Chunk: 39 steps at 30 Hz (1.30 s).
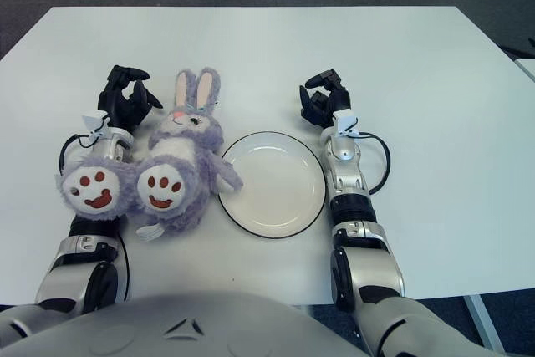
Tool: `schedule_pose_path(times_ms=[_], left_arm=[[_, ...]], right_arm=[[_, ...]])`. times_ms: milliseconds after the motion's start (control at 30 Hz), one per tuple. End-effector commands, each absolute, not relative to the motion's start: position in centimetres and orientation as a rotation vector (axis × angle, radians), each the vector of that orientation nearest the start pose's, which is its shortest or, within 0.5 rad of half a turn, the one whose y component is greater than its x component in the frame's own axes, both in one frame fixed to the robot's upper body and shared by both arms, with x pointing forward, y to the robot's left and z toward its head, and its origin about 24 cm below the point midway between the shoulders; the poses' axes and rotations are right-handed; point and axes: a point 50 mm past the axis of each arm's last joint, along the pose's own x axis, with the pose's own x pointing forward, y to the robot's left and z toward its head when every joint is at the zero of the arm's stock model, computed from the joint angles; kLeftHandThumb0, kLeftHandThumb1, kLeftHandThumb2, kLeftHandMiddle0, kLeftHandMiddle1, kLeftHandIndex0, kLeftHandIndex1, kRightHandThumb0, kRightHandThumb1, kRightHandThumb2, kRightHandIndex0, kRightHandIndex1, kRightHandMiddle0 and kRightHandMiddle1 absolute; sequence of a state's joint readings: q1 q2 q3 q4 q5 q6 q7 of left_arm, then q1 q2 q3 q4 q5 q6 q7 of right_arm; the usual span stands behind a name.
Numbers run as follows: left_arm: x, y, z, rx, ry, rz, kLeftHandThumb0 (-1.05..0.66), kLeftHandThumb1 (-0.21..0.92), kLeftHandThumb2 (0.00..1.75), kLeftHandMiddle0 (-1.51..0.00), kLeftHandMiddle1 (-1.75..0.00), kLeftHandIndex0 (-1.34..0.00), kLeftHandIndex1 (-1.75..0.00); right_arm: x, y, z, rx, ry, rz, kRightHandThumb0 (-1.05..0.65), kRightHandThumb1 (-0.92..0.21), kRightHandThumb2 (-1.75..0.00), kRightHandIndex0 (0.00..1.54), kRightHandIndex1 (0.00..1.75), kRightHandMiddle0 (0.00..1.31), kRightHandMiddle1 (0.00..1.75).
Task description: Put the doll into the plate.
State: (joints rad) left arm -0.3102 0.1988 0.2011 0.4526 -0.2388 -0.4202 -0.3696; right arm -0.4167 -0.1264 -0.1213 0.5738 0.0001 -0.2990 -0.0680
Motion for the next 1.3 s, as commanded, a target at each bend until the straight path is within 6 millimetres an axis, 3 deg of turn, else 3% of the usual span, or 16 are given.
schedule_pose_path(times_ms=[0,267,367,500,600,700,800,1067,1100,1133,1200,1267], left_arm=[[29.7,22.3,7.0,0.0,-0.322,-0.175,-0.35,0.92,0.32,-0.77,-1.56,-0.42,-1.51],[30.2,22.3,7.5,0.099,-0.326,-0.276,-0.35,0.92,0.35,-0.71,-1.47,-0.37,-1.55],[30.3,22.3,7.5,0.104,-0.325,-0.293,-0.12,0.92,0.31,-0.51,-1.44,-0.4,-1.46],[30.3,22.4,7.5,0.104,-0.327,-0.296,-0.03,0.92,0.29,-0.44,-1.43,-0.41,-1.43],[30.7,22.7,7.9,0.111,-0.335,-0.317,-0.01,0.92,0.29,-0.43,-1.43,-0.41,-1.42],[31.3,23.3,8.6,0.123,-0.351,-0.347,-0.01,0.92,0.32,-0.48,-1.43,-0.28,-1.47],[31.5,23.8,9.0,0.132,-0.366,-0.355,-0.01,0.92,0.33,-0.5,-1.42,-0.24,-1.49],[31.8,24.1,9.1,0.136,-0.378,-0.365,-0.01,0.92,0.33,-0.5,-1.41,-0.22,-1.51],[32.0,24.4,10.0,0.162,-0.419,-0.367,-0.01,0.92,0.33,-0.5,-1.41,-0.22,-1.52],[32.1,24.7,10.7,0.183,-0.449,-0.368,-0.17,0.9,0.27,-0.48,-1.15,-0.24,-1.25],[32.2,24.9,11.4,0.211,-0.489,-0.369,-0.31,0.91,0.15,-0.52,-0.79,-0.31,-0.91],[32.2,24.9,11.5,0.219,-0.502,-0.37,-0.38,0.91,0.08,-0.55,-0.59,-0.35,-0.73]], right_arm=[[31.6,-18.7,3.1,-0.092,-0.019,-0.132,-0.38,-0.75,-0.68,0.88,1.75,0.38,1.66],[31.7,-18.5,3.0,-0.097,-0.011,-0.134,-0.38,-0.75,-0.67,0.89,1.75,0.38,1.66],[31.7,-18.5,3.0,-0.099,-0.01,-0.135,-0.38,-0.76,-0.66,0.89,1.75,0.38,1.65],[31.7,-18.5,3.0,-0.099,-0.01,-0.135,-0.38,-0.76,-0.66,0.89,1.75,0.38,1.65],[31.7,-18.4,3.0,-0.107,-0.006,-0.137,-0.38,-0.76,-0.66,0.89,1.75,0.38,1.65],[31.8,-18.3,3.0,-0.118,-0.001,-0.139,-0.37,-0.76,-0.66,0.89,1.75,0.38,1.65],[31.8,-18.3,3.1,-0.121,0.0,-0.14,-0.37,-0.76,-0.65,0.89,1.75,0.38,1.65],[31.8,-18.2,3.1,-0.122,0.001,-0.141,-0.37,-0.77,-0.64,0.88,1.75,0.38,1.65],[31.8,-18.2,3.1,-0.124,0.002,-0.141,-0.37,-0.77,-0.64,0.88,1.75,0.38,1.65],[31.8,-18.2,3.1,-0.125,0.002,-0.142,-0.37,-0.78,-0.62,0.88,1.75,0.38,1.64],[31.8,-18.2,3.1,-0.127,0.003,-0.143,-0.37,-0.79,-0.61,0.88,1.75,0.38,1.63],[31.8,-18.2,3.1,-0.127,0.004,-0.143,-0.37,-0.79,-0.6,0.88,1.75,0.39,1.63]])
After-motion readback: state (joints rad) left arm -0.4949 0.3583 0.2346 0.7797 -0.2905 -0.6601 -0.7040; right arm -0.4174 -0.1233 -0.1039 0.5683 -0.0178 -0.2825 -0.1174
